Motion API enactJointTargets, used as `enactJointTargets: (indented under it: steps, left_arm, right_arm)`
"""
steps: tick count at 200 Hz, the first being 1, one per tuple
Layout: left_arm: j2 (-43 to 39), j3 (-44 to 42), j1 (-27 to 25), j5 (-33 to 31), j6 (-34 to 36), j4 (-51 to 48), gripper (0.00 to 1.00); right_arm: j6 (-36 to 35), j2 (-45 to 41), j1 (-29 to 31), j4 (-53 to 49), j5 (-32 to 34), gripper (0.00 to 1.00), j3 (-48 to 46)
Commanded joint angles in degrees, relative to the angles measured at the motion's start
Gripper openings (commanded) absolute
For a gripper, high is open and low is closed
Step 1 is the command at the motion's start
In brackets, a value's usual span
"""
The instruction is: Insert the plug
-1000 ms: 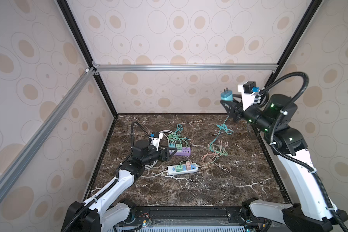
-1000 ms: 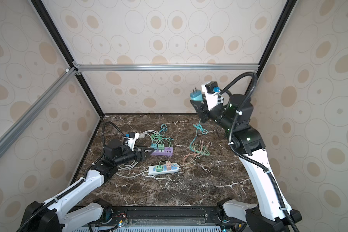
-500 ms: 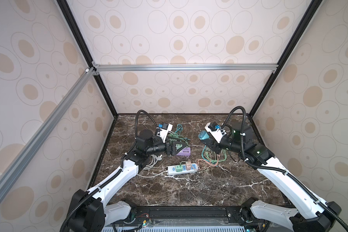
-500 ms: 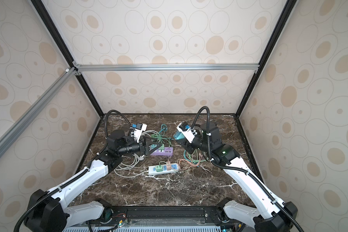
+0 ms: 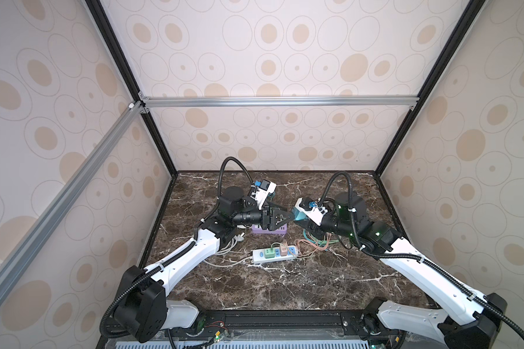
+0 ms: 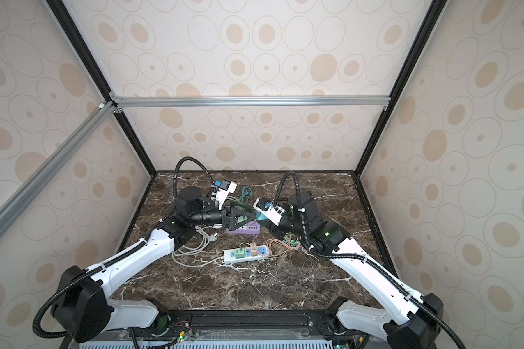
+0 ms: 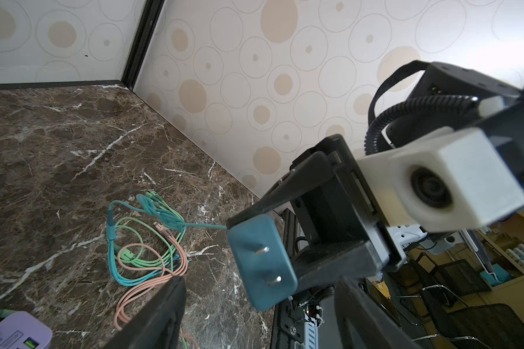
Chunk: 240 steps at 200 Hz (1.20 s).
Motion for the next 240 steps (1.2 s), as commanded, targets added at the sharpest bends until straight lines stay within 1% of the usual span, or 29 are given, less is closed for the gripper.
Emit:
enactJointTargets:
  steps: [1,28,45,78,107,129,169,217,240]
  left_arm:
    - [0.22,2.44,-0.79,1.46,1.41,-1.83,0.76]
    - [0.34,2.98,-0.98,1.40,1.68,-2.76,0.74]
    - [0.78,3.47,-1.15,1.37,2.03,-3.62,0.70]
    - [1.45,4.15,-1.42,1.75,2.65,-4.91,0.59]
    - [2.17,4.53,-1.48,1.75,2.65,-5.65,0.43]
    - [2.49,4.81,-1.65,1.96,2.78,-5.99,0.42]
    - [2.67,4.72,-1.81,2.87,2.91,-6.14,0.31]
    - [3.00,4.90,-2.03,3.68,3.68,-7.78,0.29]
    - [3.20,4.99,-2.13,3.68,4.14,-8.42,0.27]
  right_arm:
    - [-2.63,0.63,1.04,-0.65,1.35,0.30,0.05]
    - [-3.25,0.92,1.92,-0.58,1.65,0.30,-0.21]
    - [-3.48,0.77,2.32,-0.32,1.87,0.30,-0.38]
    - [-4.57,0.90,2.99,-0.49,2.87,0.30,-0.31]
    - [-6.68,1.36,3.79,-1.73,5.08,0.30,0.34]
    - [-7.76,1.72,4.25,-2.19,6.30,0.30,0.66]
    - [-9.07,1.89,5.06,-1.61,9.56,0.30,0.95]
    - [-11.83,2.21,6.51,0.01,13.70,0.31,0.67]
    - [-13.65,2.67,7.32,0.72,15.78,0.31,0.42]
